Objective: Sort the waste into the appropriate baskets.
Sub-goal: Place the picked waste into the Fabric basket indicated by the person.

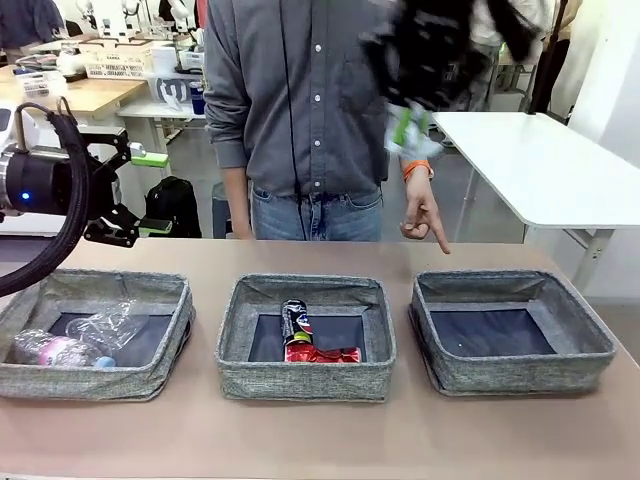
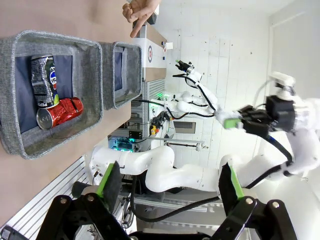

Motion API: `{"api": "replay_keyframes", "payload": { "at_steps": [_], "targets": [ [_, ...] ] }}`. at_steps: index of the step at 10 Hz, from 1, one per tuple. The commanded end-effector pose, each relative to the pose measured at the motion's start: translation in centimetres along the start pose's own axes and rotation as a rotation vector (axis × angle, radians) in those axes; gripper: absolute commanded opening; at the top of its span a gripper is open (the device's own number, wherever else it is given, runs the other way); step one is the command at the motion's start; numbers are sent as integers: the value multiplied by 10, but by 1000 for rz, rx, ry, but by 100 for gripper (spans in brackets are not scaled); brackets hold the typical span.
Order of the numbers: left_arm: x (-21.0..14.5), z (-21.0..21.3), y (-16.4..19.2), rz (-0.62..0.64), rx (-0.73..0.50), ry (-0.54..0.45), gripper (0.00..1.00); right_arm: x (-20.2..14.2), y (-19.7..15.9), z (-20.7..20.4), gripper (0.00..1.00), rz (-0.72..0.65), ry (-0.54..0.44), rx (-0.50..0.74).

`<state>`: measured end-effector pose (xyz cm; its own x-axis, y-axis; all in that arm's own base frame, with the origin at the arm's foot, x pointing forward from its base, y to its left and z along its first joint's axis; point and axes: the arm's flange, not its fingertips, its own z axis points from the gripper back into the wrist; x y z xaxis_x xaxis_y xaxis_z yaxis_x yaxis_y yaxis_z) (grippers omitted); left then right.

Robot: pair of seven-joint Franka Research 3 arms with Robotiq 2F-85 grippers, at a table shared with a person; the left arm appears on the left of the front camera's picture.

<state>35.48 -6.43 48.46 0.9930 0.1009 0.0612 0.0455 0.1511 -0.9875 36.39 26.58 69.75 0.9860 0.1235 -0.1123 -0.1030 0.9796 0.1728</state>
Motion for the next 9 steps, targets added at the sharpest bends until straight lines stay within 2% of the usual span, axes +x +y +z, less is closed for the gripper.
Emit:
{"api": "replay_keyframes", "payload": {
  "at_steps": [1,2,3,4,5,6,8,9],
  "targets": [
    [-1,-2,-3,5,-12,-12,100,-45,-74,-96,11,-45,-102,91],
    [-1,-2,-3,5,-12,-12,100,-44,-107,-120,11,-156,-151,101],
    [-1,-2,-3,5,-12,-12,100,-43,-124,-132,11,-215,-158,120],
    [-1,-2,-3,5,-12,-12,100,-40,-138,-145,11,-294,-154,93],
    [-1,-2,-3,5,-12,-12,100,-42,-131,-143,11,-365,-154,94],
    [-1,-2,-3,5,-12,-12,100,-28,-137,-123,11,-257,-121,70],
    [-1,-2,-3,5,-12,-12,100,-28,-137,-123,11,-257,-121,70],
    [-1,-2,-3,5,-12,-12,100,-38,-147,-143,11,-298,-135,65]
  ]
}}
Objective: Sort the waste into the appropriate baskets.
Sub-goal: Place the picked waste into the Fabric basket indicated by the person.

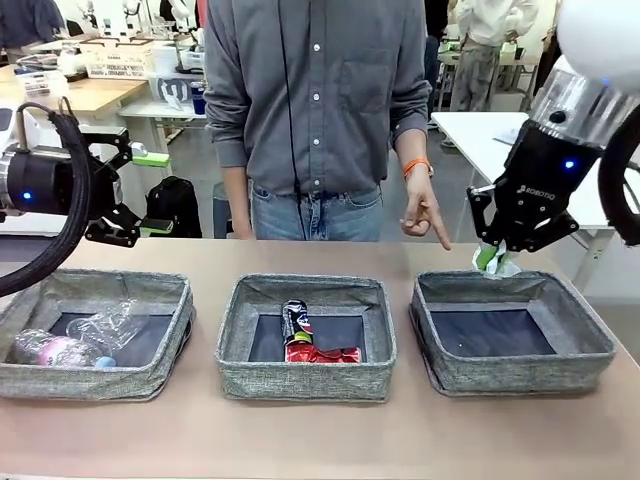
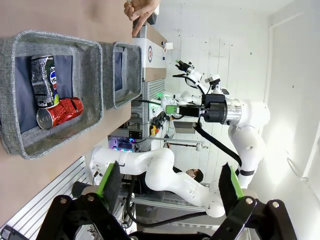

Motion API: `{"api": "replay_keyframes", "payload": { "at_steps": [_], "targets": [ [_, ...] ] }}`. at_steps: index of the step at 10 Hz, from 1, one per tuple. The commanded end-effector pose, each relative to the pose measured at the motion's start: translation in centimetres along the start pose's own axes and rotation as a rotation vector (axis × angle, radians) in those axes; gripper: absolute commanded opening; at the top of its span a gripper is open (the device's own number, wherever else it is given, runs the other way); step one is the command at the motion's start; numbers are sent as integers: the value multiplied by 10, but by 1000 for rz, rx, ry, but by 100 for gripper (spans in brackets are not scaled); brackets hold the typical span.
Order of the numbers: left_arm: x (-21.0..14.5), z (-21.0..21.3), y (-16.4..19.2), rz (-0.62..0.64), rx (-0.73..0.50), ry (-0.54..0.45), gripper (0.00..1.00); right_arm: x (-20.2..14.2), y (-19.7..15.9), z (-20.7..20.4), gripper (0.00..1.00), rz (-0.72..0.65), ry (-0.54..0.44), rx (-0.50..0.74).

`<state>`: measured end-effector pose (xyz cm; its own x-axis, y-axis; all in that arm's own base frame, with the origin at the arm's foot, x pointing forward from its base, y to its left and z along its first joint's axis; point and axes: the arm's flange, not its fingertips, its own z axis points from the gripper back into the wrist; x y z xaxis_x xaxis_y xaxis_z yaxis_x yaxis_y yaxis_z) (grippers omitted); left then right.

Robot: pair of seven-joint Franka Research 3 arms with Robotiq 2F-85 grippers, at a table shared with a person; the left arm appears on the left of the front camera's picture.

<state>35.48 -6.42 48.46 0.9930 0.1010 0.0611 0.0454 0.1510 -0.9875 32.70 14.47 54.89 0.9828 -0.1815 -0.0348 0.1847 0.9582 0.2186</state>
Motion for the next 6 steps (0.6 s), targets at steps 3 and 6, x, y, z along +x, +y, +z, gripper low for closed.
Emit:
{"api": "replay_keyframes", "payload": {
  "at_steps": [3,6],
  "targets": [
    [-1,-2,-3,5,-12,-12,100,47,-34,-42,11,271,81,65],
    [-1,-2,-3,5,-12,-12,100,71,-53,-59,11,249,14,45]
  ]
}}
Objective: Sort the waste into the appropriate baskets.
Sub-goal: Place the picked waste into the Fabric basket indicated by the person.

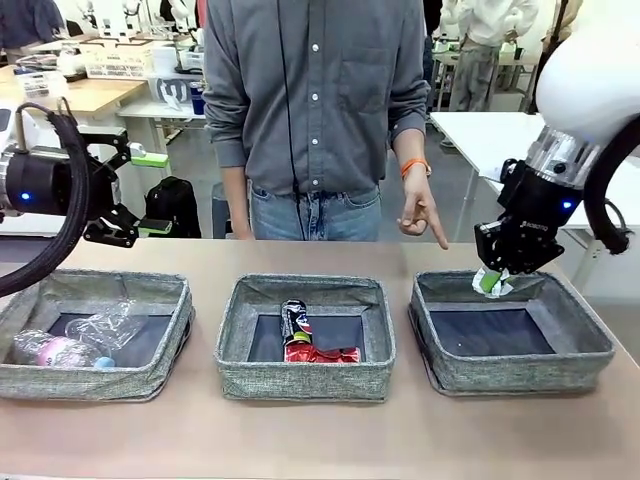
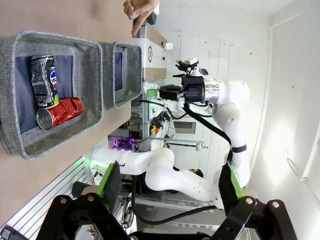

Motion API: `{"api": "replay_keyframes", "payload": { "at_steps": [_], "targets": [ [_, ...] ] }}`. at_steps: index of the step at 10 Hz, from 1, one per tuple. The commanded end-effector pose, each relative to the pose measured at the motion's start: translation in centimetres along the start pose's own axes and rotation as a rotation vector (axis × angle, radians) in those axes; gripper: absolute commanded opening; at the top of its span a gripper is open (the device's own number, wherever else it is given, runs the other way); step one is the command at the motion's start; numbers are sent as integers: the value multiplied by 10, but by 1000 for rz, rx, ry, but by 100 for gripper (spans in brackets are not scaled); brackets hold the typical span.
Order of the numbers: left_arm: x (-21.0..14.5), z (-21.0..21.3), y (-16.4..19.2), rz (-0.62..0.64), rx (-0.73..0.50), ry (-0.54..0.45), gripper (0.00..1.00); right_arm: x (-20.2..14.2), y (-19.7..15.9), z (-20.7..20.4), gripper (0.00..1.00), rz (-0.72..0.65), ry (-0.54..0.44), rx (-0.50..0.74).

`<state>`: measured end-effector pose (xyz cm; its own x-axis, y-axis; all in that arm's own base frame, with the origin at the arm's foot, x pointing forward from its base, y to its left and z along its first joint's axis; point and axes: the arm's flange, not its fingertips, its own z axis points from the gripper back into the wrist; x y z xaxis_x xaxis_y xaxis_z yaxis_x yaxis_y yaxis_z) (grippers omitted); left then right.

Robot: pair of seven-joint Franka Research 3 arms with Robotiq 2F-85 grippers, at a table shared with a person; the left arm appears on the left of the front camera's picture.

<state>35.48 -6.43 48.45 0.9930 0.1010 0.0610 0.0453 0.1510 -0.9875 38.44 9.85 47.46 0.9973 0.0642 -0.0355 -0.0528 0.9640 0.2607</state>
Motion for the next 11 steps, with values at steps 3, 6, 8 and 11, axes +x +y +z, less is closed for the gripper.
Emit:
{"api": "replay_keyframes", "payload": {
  "at_steps": [3,6,8,11],
  "targets": [
    [-1,-2,-3,4,-12,-12,100,0,-3,6,11,28,-75,17],
    [-1,-2,-3,4,-12,-12,100,-1,-3,6,100,21,-90,17],
    [-1,-2,-3,4,-12,-12,100,-2,-3,6,100,20,-103,10],
    [-1,-2,-3,4,-12,-12,100,-3,-2,7,100,30,-111,12]
  ]
}}
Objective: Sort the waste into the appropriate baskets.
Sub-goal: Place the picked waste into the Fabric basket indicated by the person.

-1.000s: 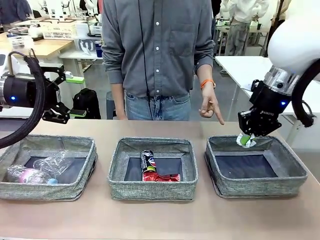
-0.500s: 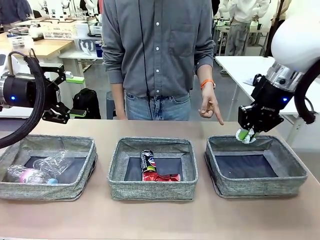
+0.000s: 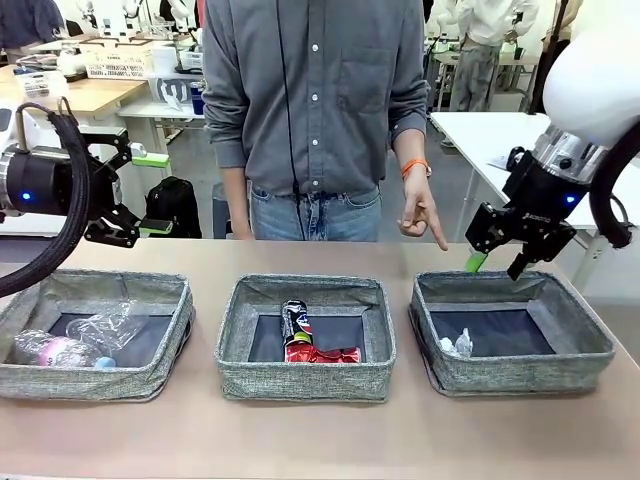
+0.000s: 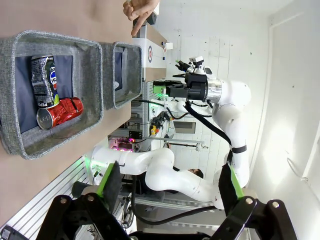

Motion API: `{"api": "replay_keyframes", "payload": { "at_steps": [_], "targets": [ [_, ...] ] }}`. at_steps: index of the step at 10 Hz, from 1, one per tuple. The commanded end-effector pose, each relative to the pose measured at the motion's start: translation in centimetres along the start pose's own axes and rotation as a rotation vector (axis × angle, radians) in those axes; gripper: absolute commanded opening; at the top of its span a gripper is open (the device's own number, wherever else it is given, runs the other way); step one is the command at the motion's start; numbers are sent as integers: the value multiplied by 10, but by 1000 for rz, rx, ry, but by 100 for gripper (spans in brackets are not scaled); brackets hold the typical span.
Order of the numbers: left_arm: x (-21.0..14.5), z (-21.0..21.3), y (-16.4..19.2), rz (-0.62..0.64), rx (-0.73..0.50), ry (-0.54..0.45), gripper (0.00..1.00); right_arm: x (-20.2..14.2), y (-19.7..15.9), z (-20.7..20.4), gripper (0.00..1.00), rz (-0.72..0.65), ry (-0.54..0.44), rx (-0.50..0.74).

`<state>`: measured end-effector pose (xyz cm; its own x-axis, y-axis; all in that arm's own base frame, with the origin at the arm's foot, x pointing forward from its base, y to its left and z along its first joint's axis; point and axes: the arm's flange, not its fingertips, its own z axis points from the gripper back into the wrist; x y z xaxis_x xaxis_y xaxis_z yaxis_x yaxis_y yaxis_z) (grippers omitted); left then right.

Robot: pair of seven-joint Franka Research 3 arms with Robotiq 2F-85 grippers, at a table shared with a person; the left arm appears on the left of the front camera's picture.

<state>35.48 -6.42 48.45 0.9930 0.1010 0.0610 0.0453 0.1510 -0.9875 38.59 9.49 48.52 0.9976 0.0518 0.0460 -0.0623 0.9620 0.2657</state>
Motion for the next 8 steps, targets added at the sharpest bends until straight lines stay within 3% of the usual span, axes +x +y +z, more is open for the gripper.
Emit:
{"api": "replay_keyframes", "payload": {
  "at_steps": [1,3,4,5,6,7,8],
  "targets": [
    [-1,-2,-3,4,-12,-12,100,-5,-1,-4,100,18,-31,10],
    [-1,-2,-3,4,-12,-12,100,-7,2,3,100,8,-29,114],
    [-1,-2,-3,4,-12,-12,100,-9,7,14,100,16,20,284],
    [-1,-2,-3,4,-12,-12,100,-11,14,27,100,78,108,554],
    [-1,-2,-3,4,-12,-12,100,-7,18,38,100,31,181,780],
    [-1,-2,-3,4,-12,-12,100,-2,17,45,100,15,263,1106],
    [-1,-2,-3,4,-12,-12,100,0,17,42,100,32,300,1288]
  ]
}}
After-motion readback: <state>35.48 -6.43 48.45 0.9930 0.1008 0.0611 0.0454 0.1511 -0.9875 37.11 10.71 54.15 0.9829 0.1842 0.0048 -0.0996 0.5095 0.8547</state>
